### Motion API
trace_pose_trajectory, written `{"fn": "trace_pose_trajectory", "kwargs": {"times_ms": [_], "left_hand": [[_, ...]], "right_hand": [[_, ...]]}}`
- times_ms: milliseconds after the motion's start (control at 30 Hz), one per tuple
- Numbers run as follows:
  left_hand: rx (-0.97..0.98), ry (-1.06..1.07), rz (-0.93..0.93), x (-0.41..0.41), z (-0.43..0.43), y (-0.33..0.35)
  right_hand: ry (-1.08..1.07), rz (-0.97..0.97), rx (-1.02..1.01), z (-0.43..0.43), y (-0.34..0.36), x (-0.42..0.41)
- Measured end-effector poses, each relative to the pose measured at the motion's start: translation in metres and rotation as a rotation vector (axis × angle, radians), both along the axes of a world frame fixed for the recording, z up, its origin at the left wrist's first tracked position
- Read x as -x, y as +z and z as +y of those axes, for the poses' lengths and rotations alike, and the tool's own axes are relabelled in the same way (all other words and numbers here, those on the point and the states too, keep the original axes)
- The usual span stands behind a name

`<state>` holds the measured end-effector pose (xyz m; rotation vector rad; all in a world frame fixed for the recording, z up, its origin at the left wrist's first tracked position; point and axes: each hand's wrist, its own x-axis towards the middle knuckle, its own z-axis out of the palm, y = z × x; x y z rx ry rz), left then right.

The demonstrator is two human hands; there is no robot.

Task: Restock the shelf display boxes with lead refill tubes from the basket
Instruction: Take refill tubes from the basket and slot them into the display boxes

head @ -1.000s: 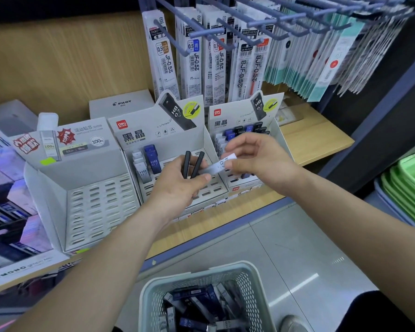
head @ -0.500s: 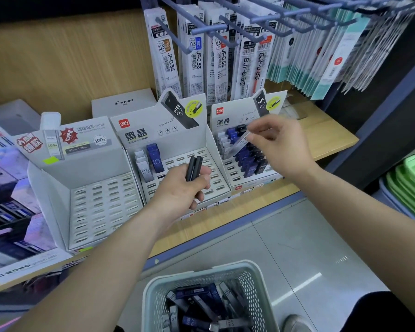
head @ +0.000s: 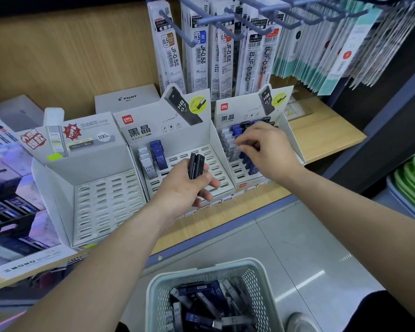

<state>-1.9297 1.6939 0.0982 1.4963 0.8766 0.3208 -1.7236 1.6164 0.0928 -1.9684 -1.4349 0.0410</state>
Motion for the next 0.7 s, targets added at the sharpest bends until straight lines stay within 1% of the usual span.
{"fn": "trace_pose_trajectory", "kwargs": {"times_ms": [67, 167, 267, 333, 400, 467, 567, 633, 700], "left_hand": [[0.021, 0.017, -0.013, 0.001, 0.0, 0.001], [0.025, 0.036, -0.018, 0.004, 0.001, 0.001], [0.024, 0.034, -0.023, 0.007, 0.003, 0.003], [0.035, 0.031, -0.039, 0.008, 0.004, 0.004], [0.05, 0.015, -0.053, 0.008, 0.004, 0.005], [0.06, -0.011, -0.062, 0.007, 0.002, 0.007], [0.061, -0.05, -0.073, 0.005, -0.001, 0.008], [0.039, -0.081, -0.072, 0.003, -0.002, 0.009], [0.015, -0.115, -0.063, 0.003, -0.004, 0.011]], "right_hand": [[0.011, -0.048, -0.013, 0.002, -0.002, 0.001], [0.033, -0.132, 0.034, 0.004, -0.008, 0.002], [0.041, -0.135, 0.071, 0.003, -0.006, 0.003], [0.002, -0.069, 0.039, 0.001, 0.003, 0.005], [-0.022, 0.037, -0.006, -0.002, 0.015, 0.012], [0.021, 0.196, 0.002, -0.004, 0.026, 0.026], [0.145, 0.398, 0.088, -0.003, 0.033, 0.047], [0.196, 0.457, 0.107, -0.003, 0.034, 0.055], [0.223, 0.461, 0.116, -0.002, 0.035, 0.055]]}}
